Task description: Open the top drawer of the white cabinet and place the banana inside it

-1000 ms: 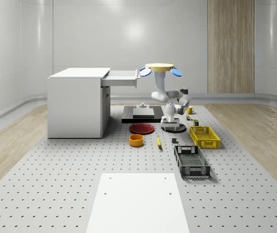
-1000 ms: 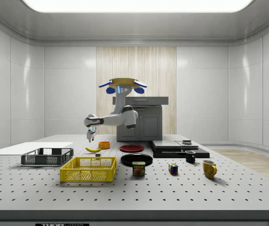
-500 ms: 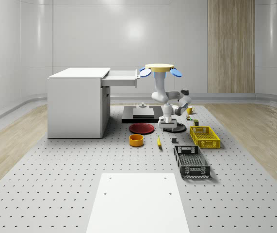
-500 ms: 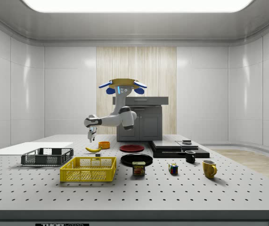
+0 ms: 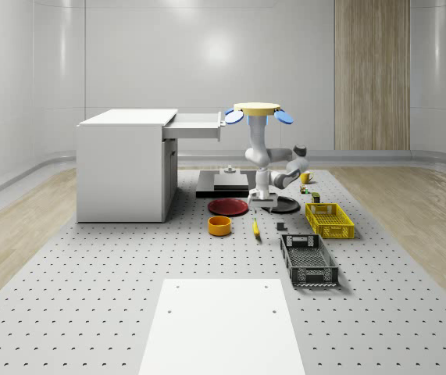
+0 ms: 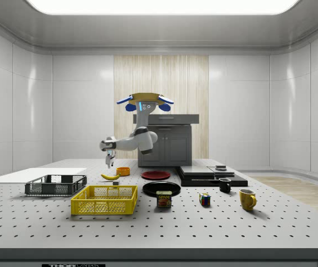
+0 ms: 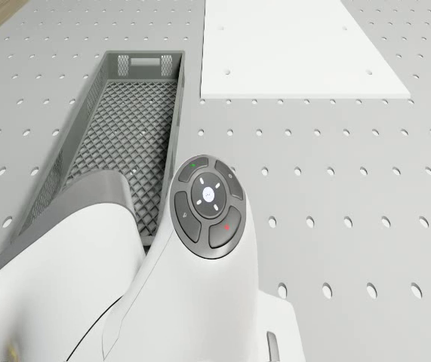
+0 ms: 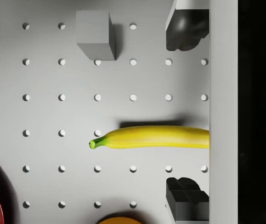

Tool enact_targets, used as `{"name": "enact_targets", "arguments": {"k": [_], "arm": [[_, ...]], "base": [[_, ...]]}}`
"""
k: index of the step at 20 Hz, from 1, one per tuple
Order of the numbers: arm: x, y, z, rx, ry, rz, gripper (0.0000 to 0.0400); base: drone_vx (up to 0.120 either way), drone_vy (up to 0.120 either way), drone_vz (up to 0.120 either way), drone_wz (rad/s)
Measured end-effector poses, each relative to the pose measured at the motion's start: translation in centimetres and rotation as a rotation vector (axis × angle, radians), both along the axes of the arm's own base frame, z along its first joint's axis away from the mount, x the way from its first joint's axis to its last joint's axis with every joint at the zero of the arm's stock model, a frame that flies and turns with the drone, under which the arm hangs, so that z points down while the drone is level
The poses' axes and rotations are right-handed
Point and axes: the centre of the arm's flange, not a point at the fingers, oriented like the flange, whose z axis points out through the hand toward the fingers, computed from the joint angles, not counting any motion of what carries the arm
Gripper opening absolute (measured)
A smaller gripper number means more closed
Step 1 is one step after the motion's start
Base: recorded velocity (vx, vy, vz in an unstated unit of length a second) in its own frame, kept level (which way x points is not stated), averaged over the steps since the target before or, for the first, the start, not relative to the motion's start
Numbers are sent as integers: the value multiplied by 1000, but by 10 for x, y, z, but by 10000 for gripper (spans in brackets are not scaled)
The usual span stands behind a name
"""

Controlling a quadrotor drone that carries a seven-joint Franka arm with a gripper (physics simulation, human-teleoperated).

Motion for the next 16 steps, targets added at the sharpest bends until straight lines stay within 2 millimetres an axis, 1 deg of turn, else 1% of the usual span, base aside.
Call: {"name": "enact_targets", "arguments": {"k": [8,16], "arm": [[1,21,36,0,0,0,400],[19,29,65,0,0,0,400]], "base": [[0,0,0,0],[0,0,0,0]]}}
